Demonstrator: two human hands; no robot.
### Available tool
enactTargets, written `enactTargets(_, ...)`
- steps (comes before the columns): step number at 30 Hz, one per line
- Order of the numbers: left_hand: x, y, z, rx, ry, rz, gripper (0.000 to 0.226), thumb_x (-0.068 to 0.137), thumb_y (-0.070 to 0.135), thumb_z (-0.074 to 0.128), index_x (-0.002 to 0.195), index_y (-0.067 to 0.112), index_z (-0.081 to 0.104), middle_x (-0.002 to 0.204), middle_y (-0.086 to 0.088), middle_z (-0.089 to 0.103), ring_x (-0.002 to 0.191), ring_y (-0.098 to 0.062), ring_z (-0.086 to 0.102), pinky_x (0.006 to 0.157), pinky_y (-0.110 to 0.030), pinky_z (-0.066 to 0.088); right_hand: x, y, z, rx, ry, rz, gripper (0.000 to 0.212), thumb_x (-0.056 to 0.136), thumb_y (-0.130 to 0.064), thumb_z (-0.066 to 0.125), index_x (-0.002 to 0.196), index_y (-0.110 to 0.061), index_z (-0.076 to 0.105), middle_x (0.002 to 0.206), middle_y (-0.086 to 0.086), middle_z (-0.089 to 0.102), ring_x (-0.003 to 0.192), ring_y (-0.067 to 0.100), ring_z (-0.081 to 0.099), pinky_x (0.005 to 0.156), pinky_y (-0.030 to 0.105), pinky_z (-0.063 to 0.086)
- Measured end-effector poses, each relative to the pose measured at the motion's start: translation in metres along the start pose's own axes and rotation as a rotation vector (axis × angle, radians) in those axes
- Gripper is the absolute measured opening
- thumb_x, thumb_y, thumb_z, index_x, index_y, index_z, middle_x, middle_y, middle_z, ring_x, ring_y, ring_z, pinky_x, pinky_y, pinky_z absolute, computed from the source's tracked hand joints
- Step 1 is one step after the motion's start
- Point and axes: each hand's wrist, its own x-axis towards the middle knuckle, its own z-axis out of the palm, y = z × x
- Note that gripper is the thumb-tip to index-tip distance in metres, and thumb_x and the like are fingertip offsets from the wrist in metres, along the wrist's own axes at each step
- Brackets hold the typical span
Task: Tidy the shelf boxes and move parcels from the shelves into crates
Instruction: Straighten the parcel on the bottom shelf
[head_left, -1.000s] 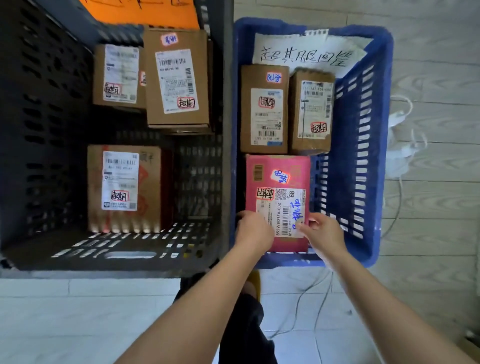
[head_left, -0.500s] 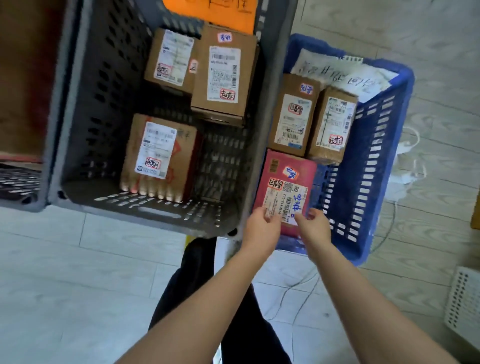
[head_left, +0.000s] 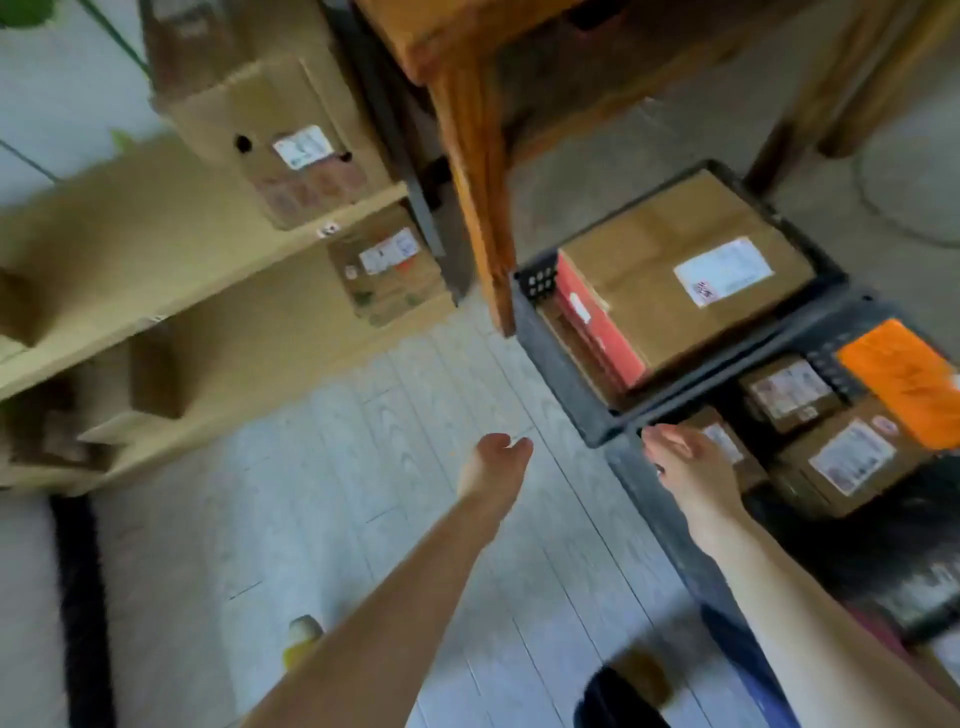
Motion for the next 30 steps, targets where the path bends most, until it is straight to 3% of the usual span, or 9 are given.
enactTargets(3, 0.011, -0.029, -0.119, -0.070, 0.111, -0.001, 0.035, 0.083, 0.018, 0.045, 0.057, 0.018, 0.023, 0.058, 0.000, 0.023, 0.050, -0.018, 0.020, 0.048, -0.029, 0.012, -0.032, -0.049, 0.115, -0.082, -0.068, -0.089, 0.029, 0.087, -0.018, 0.059, 0.093, 0.010, 0.058, 0.096, 0.025, 0.062, 0.094, 0.037, 0.059, 0.084, 0.049, 0.045)
enactTargets(6, 0.025, -0.087, -0.242, -0.121, 0.171, -0.036, 0.036, 0.086, 0.016, 0.047, 0.056, 0.013, 0.026, 0.055, 0.000, 0.023, 0.050, -0.022, 0.027, 0.050, -0.029, 0.014, -0.076, -0.071, 0.239, -0.170, -0.116, -0.116, 0.022, 0.086, -0.016, 0.061, 0.097, 0.003, 0.062, 0.107, 0.021, 0.065, 0.105, 0.037, 0.058, 0.090, 0.045, 0.044)
enactTargets(9, 0.044, -0.156, -0.355, -0.134, 0.219, -0.072, 0.016, 0.089, 0.021, 0.048, 0.090, 0.006, 0.056, 0.076, -0.009, 0.057, 0.079, -0.027, 0.055, 0.063, -0.027, 0.036, -0.117, -0.076, 0.356, -0.234, -0.180, -0.106, 0.027, 0.086, -0.013, 0.062, 0.111, -0.002, 0.061, 0.113, 0.015, 0.064, 0.107, 0.028, 0.059, 0.091, 0.038, 0.044)
enactTargets(11, 0.055, -0.195, -0.419, -0.118, 0.283, -0.096, 0.036, 0.090, 0.022, 0.048, 0.122, 0.006, 0.054, 0.104, -0.012, 0.064, 0.091, -0.023, 0.056, 0.070, -0.025, 0.039, -0.141, -0.076, 0.425, -0.291, -0.226, -0.133, 0.028, 0.086, -0.010, 0.061, 0.111, 0.001, 0.061, 0.113, 0.018, 0.064, 0.102, 0.026, 0.059, 0.088, 0.034, 0.044)
enactTargets(14, 0.078, -0.244, -0.498, -0.133, 0.344, -0.129, 0.041, 0.089, 0.023, 0.048, 0.124, 0.002, 0.052, 0.111, -0.019, 0.064, 0.095, -0.031, 0.060, 0.069, -0.026, 0.041, -0.161, -0.075, 0.516, -0.342, -0.307, -0.163, 0.026, 0.085, -0.008, 0.061, 0.109, 0.001, 0.062, 0.112, 0.017, 0.064, 0.100, 0.025, 0.058, 0.087, 0.033, 0.043)
enactTargets(18, 0.131, -0.299, -0.563, -0.199, 0.416, -0.143, 0.014, 0.087, 0.020, 0.049, 0.085, 0.008, 0.057, 0.080, -0.016, 0.058, 0.069, -0.026, 0.050, 0.063, -0.026, 0.032, -0.160, -0.066, 0.619, -0.389, -0.401, -0.197, 0.030, 0.086, -0.010, 0.062, 0.113, 0.000, 0.060, 0.115, 0.013, 0.063, 0.101, 0.017, 0.056, 0.090, 0.030, 0.044)
enactTargets(23, 0.228, -0.358, -0.610, -0.304, 0.513, -0.128, 0.048, 0.090, 0.027, 0.052, 0.131, 0.004, 0.046, 0.119, -0.009, 0.061, 0.098, -0.023, 0.056, 0.080, -0.027, 0.042, -0.115, -0.041, 0.745, -0.460, -0.471, -0.272, 0.033, 0.087, -0.017, 0.061, 0.116, -0.001, 0.059, 0.117, 0.012, 0.062, 0.102, 0.018, 0.055, 0.090, 0.028, 0.042)
enactTargets(26, 0.302, -0.388, -0.628, -0.310, 0.566, -0.075, 0.054, 0.091, 0.032, 0.052, 0.135, 0.003, 0.041, 0.131, -0.016, 0.054, 0.117, -0.029, 0.052, 0.097, -0.034, 0.043, -0.073, -0.026, 0.822, -0.455, -0.471, -0.330, 0.035, 0.087, -0.020, 0.062, 0.116, 0.000, 0.058, 0.117, 0.013, 0.062, 0.097, 0.017, 0.055, 0.082, 0.023, 0.039)
enactTargets(30, 0.400, -0.415, -0.644, -0.395, 0.669, 0.008, 0.060, 0.092, 0.045, 0.043, 0.130, -0.002, 0.043, 0.129, -0.020, 0.054, 0.117, -0.033, 0.051, 0.099, -0.039, 0.042, -0.017, -0.011, 0.911, -0.396, -0.458, -0.399, 0.055, 0.086, -0.034, 0.061, 0.130, -0.004, 0.048, 0.130, 0.012, 0.054, 0.117, 0.024, 0.051, 0.090, 0.025, 0.037)
